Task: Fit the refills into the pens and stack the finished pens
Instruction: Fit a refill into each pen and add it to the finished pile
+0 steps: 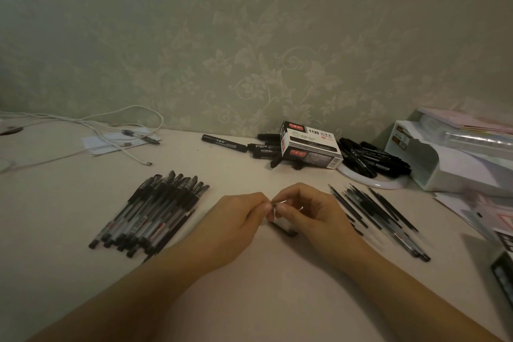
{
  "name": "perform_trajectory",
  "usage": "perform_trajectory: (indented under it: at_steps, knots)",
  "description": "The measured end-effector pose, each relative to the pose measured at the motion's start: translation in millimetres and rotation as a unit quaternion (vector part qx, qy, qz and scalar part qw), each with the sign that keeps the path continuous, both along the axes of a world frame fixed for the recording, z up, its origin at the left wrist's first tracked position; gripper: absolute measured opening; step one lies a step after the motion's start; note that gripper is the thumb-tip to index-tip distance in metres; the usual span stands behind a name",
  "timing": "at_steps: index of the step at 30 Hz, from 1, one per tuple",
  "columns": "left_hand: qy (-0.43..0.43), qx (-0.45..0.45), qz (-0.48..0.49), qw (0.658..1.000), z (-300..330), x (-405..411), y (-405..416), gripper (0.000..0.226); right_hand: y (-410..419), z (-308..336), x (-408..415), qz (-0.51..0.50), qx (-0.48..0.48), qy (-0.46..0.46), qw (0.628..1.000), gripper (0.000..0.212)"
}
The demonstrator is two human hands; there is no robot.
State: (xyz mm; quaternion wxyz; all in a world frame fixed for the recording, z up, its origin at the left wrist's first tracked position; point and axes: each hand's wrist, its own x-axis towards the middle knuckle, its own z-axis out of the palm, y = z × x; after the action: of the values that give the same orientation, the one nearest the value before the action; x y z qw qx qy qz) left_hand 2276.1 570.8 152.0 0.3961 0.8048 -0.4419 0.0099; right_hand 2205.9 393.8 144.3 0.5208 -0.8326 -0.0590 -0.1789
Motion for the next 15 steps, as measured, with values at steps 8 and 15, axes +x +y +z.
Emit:
perform_trajectory:
  at_steps: [8, 15]
  knots:
    - [-0.08, -0.029, 0.003, 0.996, 1.8, -2.5, -3.6, 0.014, 3.2, -0.4, -0.9, -0.01, -0.032, -0.027, 0.999, 0.027]
    - [-0.084, -0.03, 0.014, 0.996, -1.7, -1.2, -3.4, 0.013, 6.0, -2.2, 1.0, -0.012, -0.029, -0.023, 0.999, 0.034]
